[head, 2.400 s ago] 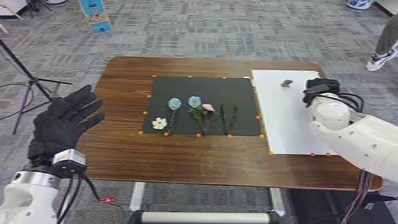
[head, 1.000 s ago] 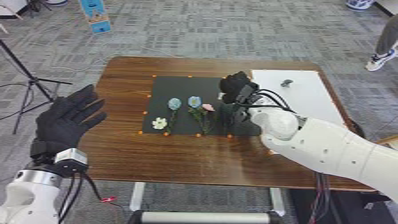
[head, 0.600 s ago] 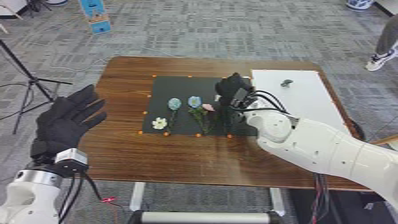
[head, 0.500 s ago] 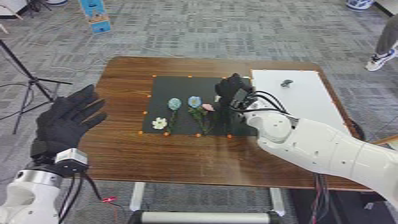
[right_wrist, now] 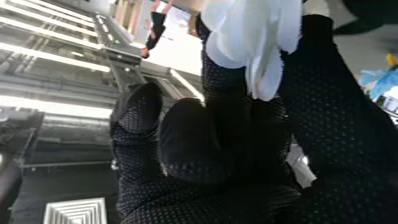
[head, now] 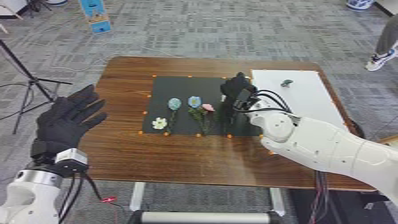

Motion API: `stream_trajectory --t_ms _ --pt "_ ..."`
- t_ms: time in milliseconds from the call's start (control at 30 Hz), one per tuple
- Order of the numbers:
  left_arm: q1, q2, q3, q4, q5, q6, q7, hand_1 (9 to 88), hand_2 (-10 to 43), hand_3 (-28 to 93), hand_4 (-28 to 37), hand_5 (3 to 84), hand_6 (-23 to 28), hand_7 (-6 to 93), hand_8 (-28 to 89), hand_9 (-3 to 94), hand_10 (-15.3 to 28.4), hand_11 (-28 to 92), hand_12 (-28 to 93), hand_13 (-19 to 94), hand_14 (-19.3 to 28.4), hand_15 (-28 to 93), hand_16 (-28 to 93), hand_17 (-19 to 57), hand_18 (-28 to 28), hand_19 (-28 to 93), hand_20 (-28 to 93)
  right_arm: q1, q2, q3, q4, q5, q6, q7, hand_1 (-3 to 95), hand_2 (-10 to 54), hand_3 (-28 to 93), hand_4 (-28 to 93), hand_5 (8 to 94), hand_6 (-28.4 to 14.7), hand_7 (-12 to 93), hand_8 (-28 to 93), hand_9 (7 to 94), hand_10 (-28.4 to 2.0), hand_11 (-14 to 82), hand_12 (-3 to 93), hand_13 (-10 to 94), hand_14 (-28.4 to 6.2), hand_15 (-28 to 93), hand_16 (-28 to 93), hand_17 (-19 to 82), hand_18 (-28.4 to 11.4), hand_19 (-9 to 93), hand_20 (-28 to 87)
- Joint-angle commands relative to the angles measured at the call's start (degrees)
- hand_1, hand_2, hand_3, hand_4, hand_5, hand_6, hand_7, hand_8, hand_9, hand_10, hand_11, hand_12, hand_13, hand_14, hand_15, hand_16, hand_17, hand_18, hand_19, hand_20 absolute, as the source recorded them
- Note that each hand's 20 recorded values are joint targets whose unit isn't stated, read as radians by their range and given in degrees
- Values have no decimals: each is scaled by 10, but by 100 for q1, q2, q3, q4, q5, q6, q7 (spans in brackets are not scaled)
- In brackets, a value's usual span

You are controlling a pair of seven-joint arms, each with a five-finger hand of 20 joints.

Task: Arrange flowers

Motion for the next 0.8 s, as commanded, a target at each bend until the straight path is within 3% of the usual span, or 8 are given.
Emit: stream_trajectory --t_ms 33,100,167,233,367,600,733,800 --pt "38 -28 -23 -5 -29 -29 -22 197 -45 723 -283 347 42 199 -93 269 116 209 180 218 134 274 32 -101 221 442 116 -6 202 373 -440 -157 -1100 113 520 -95 712 -282 680 63 389 -56 800 -38 108 415 706 -51 868 365 323 -179 797 526" --pt "34 -28 -21 -6 -28 -17 -22 197 -44 722 -283 347 42 199 -93 269 116 209 181 218 134 275 32 -101 221 442 116 -19 230 418 -506 -102 -1273 124 491 -95 726 -283 642 61 367 -59 757 -44 127 377 684 -54 866 357 308 -180 784 529" --pt "36 -30 -25 -8 -29 -28 -20 197 -45 723 -283 347 42 199 -93 269 116 209 181 218 134 275 32 -101 221 441 116 -70 269 528 -568 -55 -1424 99 460 -95 725 -283 615 61 318 -71 701 -62 210 287 667 -58 862 353 295 -182 773 532" --pt "45 -31 -29 -12 -28 -21 -15 197 -45 723 -283 347 41 200 -93 269 116 209 181 218 134 276 32 -101 221 441 116 -88 286 580 -586 -49 -1434 119 433 -95 732 -283 590 57 289 -156 659 -75 248 214 651 -63 856 349 285 -185 768 535" --pt "56 -38 -32 -21 -25 -16 -2 197 -45 723 -283 346 41 201 -93 269 116 209 181 218 134 276 32 -101 221 441 116 -197 348 850 -673 -2 -1392 180 435 -95 675 -283 562 47 281 -160 633 -76 244 207 639 -69 854 345 275 -190 767 537" --pt "89 -51 -48 -40 -22 -10 8 197 -45 723 -283 347 41 201 -94 270 116 210 181 218 134 276 31 -101 221 441 116 -417 620 1600 -1043 322 -1239 368 312 -95 782 -283 512 19 244 -138 587 -100 214 204 630 -77 855 335 268 -200 773 539" --pt "129 -66 -68 -60 -22 -7 21 197 -45 723 -283 347 41 201 -94 270 116 210 181 218 134 276 32 -101 221 441 116 -549 881 2139 -1393 618 -1415 361 278 -95 790 -283 494 12 230 -130 565 -105 200 205 616 -87 851 331 261 -208 774 541" --pt "99 -64 -52 -46 -26 -10 15 197 -44 723 -283 347 41 202 -94 270 116 210 180 218 134 276 32 -101 221 441 116 -540 982 2227 -1404 537 -1377 686 269 -95 790 -283 481 2 218 -125 542 -111 191 208 599 -92 846 330 254 -212 772 542"
